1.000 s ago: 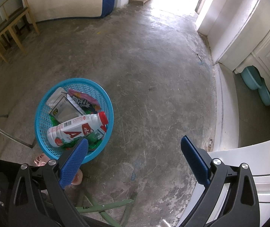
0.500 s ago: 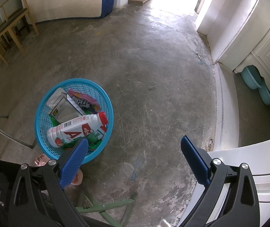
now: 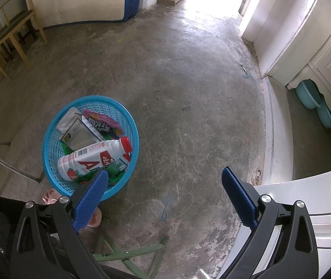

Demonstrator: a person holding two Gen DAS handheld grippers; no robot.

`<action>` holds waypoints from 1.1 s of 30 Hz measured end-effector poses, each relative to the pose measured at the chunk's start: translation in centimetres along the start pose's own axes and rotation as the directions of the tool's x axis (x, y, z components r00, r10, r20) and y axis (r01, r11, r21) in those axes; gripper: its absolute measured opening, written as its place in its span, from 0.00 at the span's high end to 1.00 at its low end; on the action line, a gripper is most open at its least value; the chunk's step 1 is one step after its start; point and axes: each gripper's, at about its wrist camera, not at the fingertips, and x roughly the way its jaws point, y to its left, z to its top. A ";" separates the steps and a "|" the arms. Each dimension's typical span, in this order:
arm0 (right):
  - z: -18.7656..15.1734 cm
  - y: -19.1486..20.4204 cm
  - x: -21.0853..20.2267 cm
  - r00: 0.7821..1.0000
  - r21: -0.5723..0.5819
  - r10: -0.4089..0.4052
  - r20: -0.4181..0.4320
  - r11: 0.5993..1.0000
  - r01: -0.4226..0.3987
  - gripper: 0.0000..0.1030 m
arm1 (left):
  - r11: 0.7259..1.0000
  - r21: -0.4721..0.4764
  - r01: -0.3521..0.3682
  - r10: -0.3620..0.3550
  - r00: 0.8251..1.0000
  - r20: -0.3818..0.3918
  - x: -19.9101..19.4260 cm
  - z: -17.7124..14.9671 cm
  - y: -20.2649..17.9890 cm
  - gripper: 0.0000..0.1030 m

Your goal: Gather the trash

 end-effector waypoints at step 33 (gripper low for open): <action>0.0 -1.3 0.0 1.000 0.038 0.021 -0.012 0.999 -0.021 0.07 | 1.000 0.016 -0.006 0.006 1.000 0.004 -0.5 -0.5 -1.1 0.08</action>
